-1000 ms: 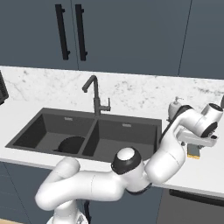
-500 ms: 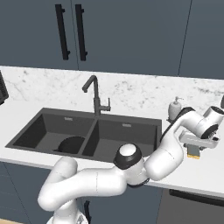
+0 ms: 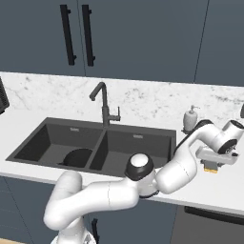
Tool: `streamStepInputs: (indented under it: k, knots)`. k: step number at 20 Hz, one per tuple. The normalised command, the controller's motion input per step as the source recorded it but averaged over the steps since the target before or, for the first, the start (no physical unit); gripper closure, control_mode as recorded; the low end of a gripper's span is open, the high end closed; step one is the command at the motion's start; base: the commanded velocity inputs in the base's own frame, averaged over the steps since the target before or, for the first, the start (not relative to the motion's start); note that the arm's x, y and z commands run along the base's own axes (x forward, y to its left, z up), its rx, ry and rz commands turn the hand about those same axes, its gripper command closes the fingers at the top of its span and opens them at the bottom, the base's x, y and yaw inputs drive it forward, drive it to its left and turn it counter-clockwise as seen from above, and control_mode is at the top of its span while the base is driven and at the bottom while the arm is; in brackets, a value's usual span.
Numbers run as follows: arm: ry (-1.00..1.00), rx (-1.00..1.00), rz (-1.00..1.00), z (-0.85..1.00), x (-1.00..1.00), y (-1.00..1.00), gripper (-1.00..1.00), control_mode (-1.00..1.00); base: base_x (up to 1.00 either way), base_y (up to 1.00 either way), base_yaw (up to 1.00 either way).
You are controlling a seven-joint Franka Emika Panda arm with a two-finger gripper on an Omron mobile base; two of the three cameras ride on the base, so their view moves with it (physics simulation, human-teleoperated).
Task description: Pick the pan and sponge and place them into the sink. Then turn on the water.
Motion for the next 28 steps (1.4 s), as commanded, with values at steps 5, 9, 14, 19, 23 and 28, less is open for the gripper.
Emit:
streamStepInputs:
  k: [5, 9, 14, 19, 23, 28]
  knots:
    - [0.0, 0.0, 0.03, -0.57, 0.0, 0.04, -1.0, -1.0, 0.0, 0.0, 0.0]
    - [0.0, -0.01, 0.03, -0.57, 0.0, 0.08, -1.0, -1.0, 0.0, 0.0, 0.0]
    - [0.0, -0.06, 0.07, -0.93, -0.21, 0.76, 1.0, -1.0, 0.0, 0.0, 0.0]
    - [-0.01, -0.11, 0.14, -1.0, -0.66, 1.0, 1.0, -1.0, 0.0, 0.0, 0.0]
    - [-0.09, -0.11, 0.17, -1.0, -0.92, 1.0, 1.0, -1.0, 0.0, 0.0, 0.0]
    - [-0.23, 0.0, 0.14, -1.0, -1.0, 1.0, 1.0, -1.0, 0.0, 0.0, 0.0]
